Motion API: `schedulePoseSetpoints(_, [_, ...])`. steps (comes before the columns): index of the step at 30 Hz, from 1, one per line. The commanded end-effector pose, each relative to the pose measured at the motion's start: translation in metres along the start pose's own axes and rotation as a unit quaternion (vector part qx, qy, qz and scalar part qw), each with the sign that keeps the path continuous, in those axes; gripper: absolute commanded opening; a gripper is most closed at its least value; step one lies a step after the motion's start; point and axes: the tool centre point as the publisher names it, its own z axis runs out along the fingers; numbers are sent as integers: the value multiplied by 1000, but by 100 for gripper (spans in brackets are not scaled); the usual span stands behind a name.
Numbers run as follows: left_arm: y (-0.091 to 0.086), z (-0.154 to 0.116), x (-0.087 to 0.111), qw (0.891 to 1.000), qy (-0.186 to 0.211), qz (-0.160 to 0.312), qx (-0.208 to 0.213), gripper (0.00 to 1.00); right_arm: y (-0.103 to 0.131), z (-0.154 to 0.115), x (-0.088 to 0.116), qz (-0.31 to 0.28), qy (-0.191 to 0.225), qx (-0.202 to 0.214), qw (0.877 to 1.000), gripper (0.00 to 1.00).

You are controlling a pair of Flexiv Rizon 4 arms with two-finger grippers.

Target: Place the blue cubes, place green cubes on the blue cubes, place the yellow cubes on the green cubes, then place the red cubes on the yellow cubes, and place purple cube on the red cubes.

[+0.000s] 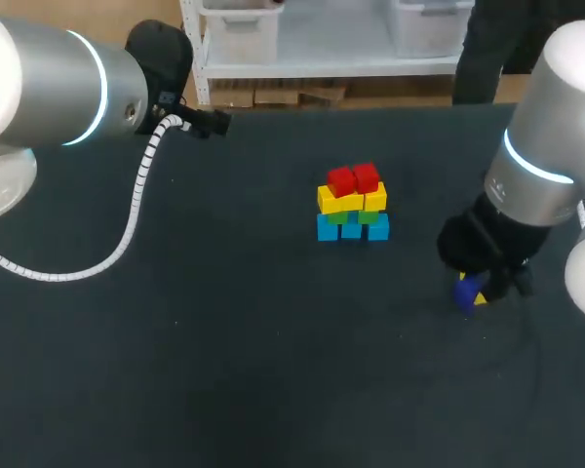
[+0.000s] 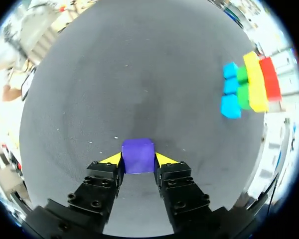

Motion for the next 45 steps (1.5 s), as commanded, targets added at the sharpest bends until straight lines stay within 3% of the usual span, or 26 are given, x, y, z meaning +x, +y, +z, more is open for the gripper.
schedulePoseSetpoints(1, [1, 1, -1, 1000, 0, 0, 2, 100, -12, -9, -7, 58, 25, 20, 998, 0])
schedulePoseSetpoints(4, [1, 1, -1, 1000, 0, 0, 2, 100, -24, -26, -12, 96, 27, 21, 995, 0])
schedulePoseSetpoints(13, [1, 1, -1, 1000, 0, 0, 2, 100, -56, -78, -22, 176, 3, -35, 984, 0])
schedulePoseSetpoints(24, [1, 1, -1, 1000, 0, 0, 2, 100, -95, -131, -50, 163, -12, -4, 987, 0])
schedulePoseSetpoints(37, [1, 1, -1, 1000, 0, 0, 2, 100, -129, -129, -99, 121, -23, 10, 992, 0])
schedulePoseSetpoints(45, [1, 1, -1, 1000, 0, 0, 2, 100, -149, -123, -109, 124, -17, 16, 992, 0])
